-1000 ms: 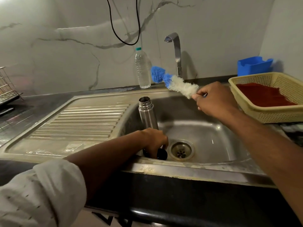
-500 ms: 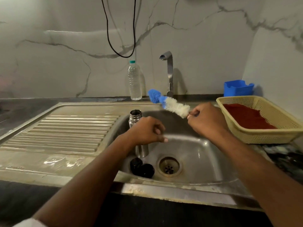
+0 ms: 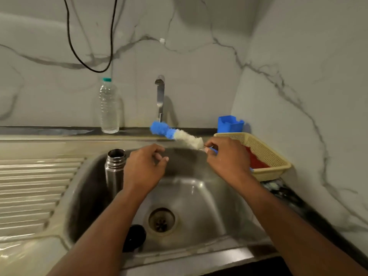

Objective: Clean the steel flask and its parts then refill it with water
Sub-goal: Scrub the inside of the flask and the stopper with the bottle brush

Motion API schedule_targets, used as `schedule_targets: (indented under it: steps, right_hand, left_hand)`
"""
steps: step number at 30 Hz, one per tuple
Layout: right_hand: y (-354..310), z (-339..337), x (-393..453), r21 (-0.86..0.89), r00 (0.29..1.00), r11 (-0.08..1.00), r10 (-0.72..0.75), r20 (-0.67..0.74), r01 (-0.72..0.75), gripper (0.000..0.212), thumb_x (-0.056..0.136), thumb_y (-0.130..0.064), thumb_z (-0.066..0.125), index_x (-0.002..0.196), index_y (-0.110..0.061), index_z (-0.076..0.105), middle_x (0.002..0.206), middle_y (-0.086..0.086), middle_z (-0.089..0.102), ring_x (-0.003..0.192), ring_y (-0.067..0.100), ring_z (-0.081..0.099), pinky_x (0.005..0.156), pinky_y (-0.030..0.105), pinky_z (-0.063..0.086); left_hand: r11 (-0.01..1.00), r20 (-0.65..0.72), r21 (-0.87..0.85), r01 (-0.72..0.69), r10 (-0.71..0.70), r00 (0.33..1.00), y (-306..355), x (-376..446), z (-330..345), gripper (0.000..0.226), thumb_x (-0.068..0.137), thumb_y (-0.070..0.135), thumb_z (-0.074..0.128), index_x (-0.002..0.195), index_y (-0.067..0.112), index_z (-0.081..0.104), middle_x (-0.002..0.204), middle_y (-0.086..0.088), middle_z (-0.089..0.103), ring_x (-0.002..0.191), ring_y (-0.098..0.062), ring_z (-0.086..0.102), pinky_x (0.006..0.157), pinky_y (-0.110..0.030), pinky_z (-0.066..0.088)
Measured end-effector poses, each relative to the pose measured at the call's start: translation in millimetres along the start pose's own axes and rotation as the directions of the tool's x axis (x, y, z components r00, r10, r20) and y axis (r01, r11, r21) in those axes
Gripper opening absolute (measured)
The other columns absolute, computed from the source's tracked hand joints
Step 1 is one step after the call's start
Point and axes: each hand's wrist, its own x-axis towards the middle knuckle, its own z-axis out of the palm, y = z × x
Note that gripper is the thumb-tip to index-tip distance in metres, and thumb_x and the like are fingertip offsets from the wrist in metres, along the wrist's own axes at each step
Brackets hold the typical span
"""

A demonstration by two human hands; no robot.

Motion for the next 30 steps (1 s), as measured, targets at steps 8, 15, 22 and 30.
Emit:
schedule_targets:
  steps: [8, 15, 22, 30]
  right_hand:
    - [-1, -71, 37, -0.220, 0.990, 0.970, 0.078, -0.116, -0.102, 0.020, 0.089, -0.027, 0.067, 0.104, -0.032, 0.079, 0.105, 0.000, 0.076, 0.097, 0.031, 0.069, 0.074, 0.030, 0.044]
    - [29, -144, 89, -0.635, 0.977, 0.753, 0.047, -0.210, -0.173, 0.020, 0.087, -0.017, 0.069, 0.106, -0.018, 0.073, 0.100, 0.011, 0.069, 0.095, 0.036, 0.069, 0.087, 0.042, 0.047]
    - [39, -154, 125, -0.766, 0.995, 0.637, 0.008, -0.102, -0.084, 0.021, 0.093, -0.011, 0.059, 0.114, -0.012, 0.062, 0.112, 0.013, 0.066, 0.106, 0.035, 0.065, 0.102, 0.045, 0.039]
    - [33, -121, 161, -0.851, 0.991, 0.511, -0.110, 0.075, 0.121, 0.023, 0.093, -0.008, 0.057, 0.113, -0.018, 0.064, 0.110, 0.006, 0.067, 0.104, 0.028, 0.067, 0.113, 0.048, 0.030]
  left_hand:
    - [0.999, 0.072, -0.028, 0.021, -0.019, 0.997, 2, -3, 3, 0.026, 0.087, 0.032, 0.081, 0.112, 0.029, 0.076, 0.079, 0.021, 0.067, 0.080, -0.009, 0.067, 0.078, -0.037, 0.060]
    - [1.000, 0.090, -0.018, 0.011, -0.009, 0.996, 6, -4, 5, 0.027, 0.088, 0.032, 0.081, 0.114, 0.028, 0.076, 0.082, 0.019, 0.068, 0.078, -0.006, 0.066, 0.073, -0.032, 0.056]
    - [1.000, 0.112, 0.009, 0.017, -0.018, 0.994, 4, -5, 4, 0.026, 0.089, 0.034, 0.081, 0.114, 0.028, 0.075, 0.082, 0.022, 0.067, 0.077, -0.002, 0.065, 0.075, -0.036, 0.060]
    - [1.000, 0.128, 0.008, 0.028, -0.029, 0.991, 0, -5, 5, 0.030, 0.089, 0.034, 0.080, 0.118, 0.028, 0.074, 0.084, 0.018, 0.068, 0.077, -0.001, 0.065, 0.074, -0.037, 0.061]
